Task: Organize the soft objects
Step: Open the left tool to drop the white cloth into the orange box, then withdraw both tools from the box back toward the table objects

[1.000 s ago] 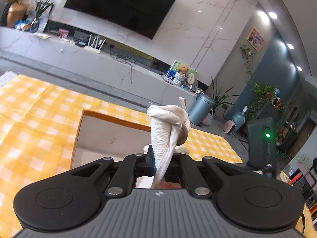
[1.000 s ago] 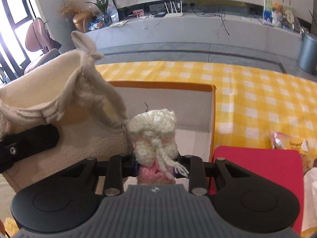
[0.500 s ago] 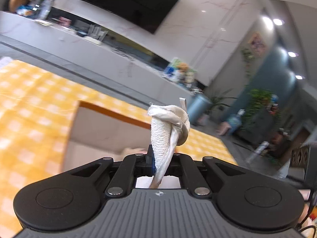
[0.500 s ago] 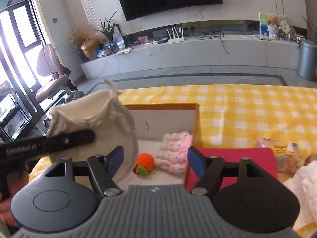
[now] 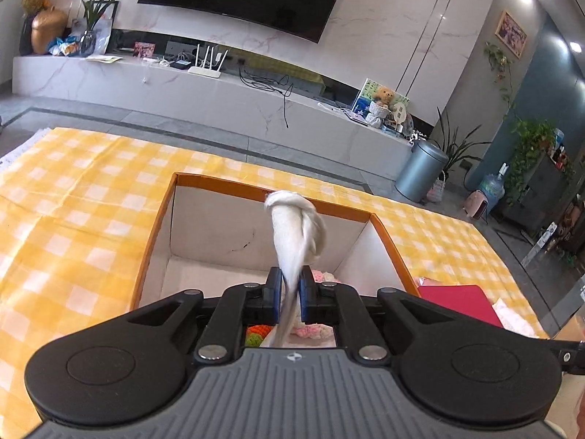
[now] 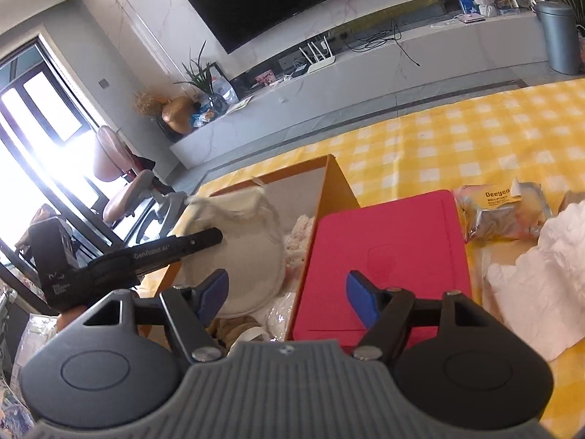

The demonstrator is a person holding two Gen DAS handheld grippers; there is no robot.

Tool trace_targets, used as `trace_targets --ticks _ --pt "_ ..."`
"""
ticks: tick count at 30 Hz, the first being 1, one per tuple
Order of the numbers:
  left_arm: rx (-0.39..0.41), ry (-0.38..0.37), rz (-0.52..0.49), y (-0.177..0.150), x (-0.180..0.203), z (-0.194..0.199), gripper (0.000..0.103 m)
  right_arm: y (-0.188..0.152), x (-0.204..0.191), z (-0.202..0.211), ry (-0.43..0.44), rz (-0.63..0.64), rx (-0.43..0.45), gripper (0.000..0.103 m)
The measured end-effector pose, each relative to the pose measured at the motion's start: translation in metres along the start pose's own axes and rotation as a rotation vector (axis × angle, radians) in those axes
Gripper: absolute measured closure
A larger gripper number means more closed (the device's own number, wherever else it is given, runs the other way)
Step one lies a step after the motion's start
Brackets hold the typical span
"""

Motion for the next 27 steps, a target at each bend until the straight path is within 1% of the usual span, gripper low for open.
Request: trace_targets --ticks 2,5,6,7,8,10,11,12,14,16,18,21,24,27 --pt "0.0 -0.024 0.014 0.001 -0.002 0.0 0.093 -0.002 0.001 0.0 -0.016 0.016 -0.004 0.033" --pt "-0.017 -0.117 0.089 0.003 -0.005 -0.001 0.093 -0.005 0.005 0.0 -0.026 0.025 -0.02 0.033" --pt "-0.03 -0.132 0.112 0.003 -0.007 -0.002 0.093 -0.006 0.007 0.0 -0.026 0.02 -0.023 0.034" --pt "-0.039 -0.121 0.125 0.002 -0.009 -0.003 0.092 -0.007 0.01 0.001 -0.027 0.014 -0.025 0.034" --pt "-0.036 -0.084 0.121 0.002 -0.011 -0.004 0.092 -0.008 0.013 0.002 -0.031 0.007 -0.027 0.034" --pt "-0.006 0.041 0.072 0.001 -0.013 -0.003 0.076 -0.008 0.016 0.003 -0.035 0.0 -0.027 0.034" --pt "0.012 0.096 0.042 0.002 -0.012 0.0 0.055 -0.008 0.016 0.003 -0.036 0.0 -0.031 0.035" --pt "0.029 0.129 0.017 0.003 -0.01 0.002 0.033 -0.008 0.015 0.003 -0.036 0.001 -0.034 0.035" --pt "0.078 0.144 -0.025 0.007 -0.004 0.01 0.018 -0.008 0.013 0.005 -0.038 0.013 -0.03 0.035" --pt "0.137 0.161 -0.058 0.012 0.003 0.023 0.014 -0.008 0.011 0.007 -0.05 0.029 -0.023 0.035" --pt "0.199 0.205 -0.099 0.017 0.012 0.038 0.012 -0.007 0.008 0.01 -0.047 0.043 -0.011 0.035" --pt "0.316 0.275 -0.184 0.022 0.031 0.061 0.006 -0.006 0.003 0.018 -0.044 0.065 0.011 0.034" --pt "0.432 0.367 -0.264 0.025 0.051 0.08 0.003 -0.001 0.0 0.027 -0.071 0.088 0.039 0.032" --pt "0.507 0.456 -0.294 0.027 0.069 0.096 0.002 0.004 0.001 0.038 -0.071 0.088 0.066 0.028"
Point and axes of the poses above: each gripper's, at about its wrist camera, not at the fingertips, and z roughly against the way its jaws point, x to its right, y to its top, the point moved 7 cm from there along -z, roughly the way its jaws point, and after that the axes turned 4 degrees about y, right-handed, at the moved point
